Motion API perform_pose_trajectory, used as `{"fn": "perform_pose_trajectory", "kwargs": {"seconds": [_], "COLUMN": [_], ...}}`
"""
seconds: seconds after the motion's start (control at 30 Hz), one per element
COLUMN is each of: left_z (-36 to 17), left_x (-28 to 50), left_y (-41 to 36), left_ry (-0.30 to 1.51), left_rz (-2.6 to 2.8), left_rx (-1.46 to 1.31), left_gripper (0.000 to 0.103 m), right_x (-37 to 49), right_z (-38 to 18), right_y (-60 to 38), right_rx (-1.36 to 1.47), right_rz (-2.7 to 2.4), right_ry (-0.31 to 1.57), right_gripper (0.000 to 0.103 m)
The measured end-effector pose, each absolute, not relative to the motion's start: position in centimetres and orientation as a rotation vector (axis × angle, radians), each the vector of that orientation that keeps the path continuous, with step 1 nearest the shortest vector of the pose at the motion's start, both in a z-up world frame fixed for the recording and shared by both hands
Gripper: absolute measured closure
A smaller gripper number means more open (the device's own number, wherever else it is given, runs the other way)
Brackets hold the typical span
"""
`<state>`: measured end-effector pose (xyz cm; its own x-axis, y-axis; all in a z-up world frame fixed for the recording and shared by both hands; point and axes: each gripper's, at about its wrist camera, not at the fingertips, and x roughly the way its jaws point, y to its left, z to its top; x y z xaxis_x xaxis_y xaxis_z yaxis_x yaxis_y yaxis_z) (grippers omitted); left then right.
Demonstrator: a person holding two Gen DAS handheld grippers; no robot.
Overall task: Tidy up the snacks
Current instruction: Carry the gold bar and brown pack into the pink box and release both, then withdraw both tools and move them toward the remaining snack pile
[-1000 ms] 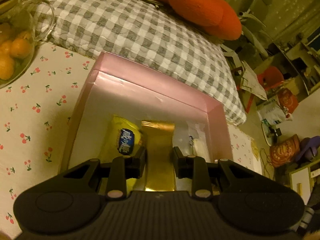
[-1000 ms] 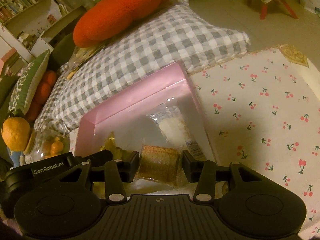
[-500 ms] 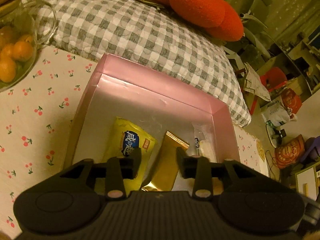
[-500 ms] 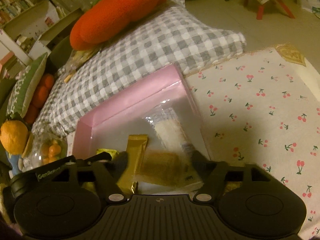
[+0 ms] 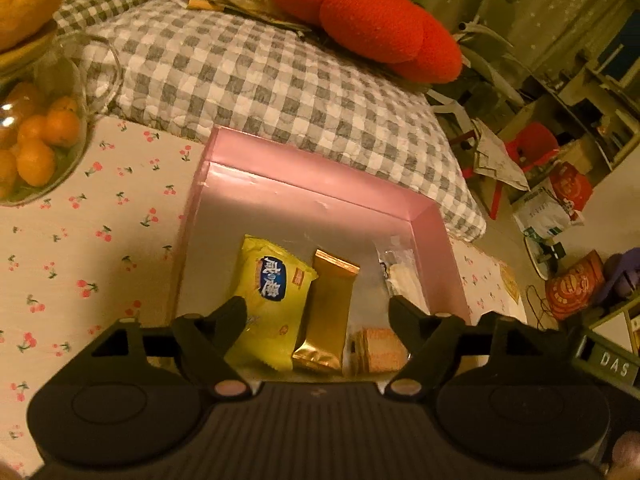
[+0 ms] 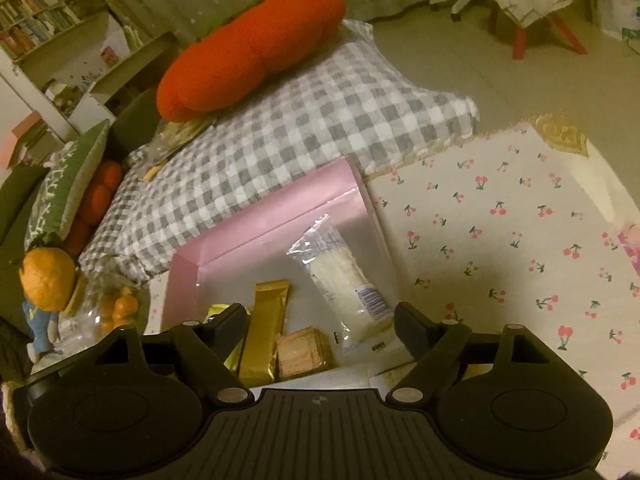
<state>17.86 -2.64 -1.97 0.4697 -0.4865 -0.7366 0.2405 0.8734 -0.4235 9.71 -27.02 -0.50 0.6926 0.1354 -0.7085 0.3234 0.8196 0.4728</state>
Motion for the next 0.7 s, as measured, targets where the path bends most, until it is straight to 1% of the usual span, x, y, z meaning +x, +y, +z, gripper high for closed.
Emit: {"fn": "perform_pose_trajectory", "kwargs": {"seconds": [0.13, 0.2, 0.3, 0.57, 0.7], "left_z": [-1.2, -0.8, -0.5, -0.2, -0.3], "left_x": [16.6, 16.0, 15.1, 12.5, 11.2], "left_y": [-1.5, -0.9, -0.3, 1.1, 1.7], "left_ry": [0.980, 0.975, 0.966, 0.997, 1.011], "left_rz": [-0.456, -0.457, -0.444, -0.427, -0.416], "left_rx": [-0.243, -0.220, -0.180, -0.097, -0.050], "left_gripper": [0.016, 0.010, 0.006, 0.002, 0.002], "right_x": [8.4, 7.8, 6.9, 4.9, 3.5], "right_z": [0.4, 0.6, 1.0, 1.9, 2.1], "right_y": [-26.8, -26.7, -26.2, -23.9, -23.3], "right_rx": [0.594, 0.580, 0.544, 0.414, 0.406], "right_rz": [-0.105, -0.097, -0.092, -0.059, -0.037], "right_ry": [0.810, 0.814, 0.829, 0.901, 0.917], "right_gripper": [0.016, 0.015, 0.014, 0.014, 0.014]}}
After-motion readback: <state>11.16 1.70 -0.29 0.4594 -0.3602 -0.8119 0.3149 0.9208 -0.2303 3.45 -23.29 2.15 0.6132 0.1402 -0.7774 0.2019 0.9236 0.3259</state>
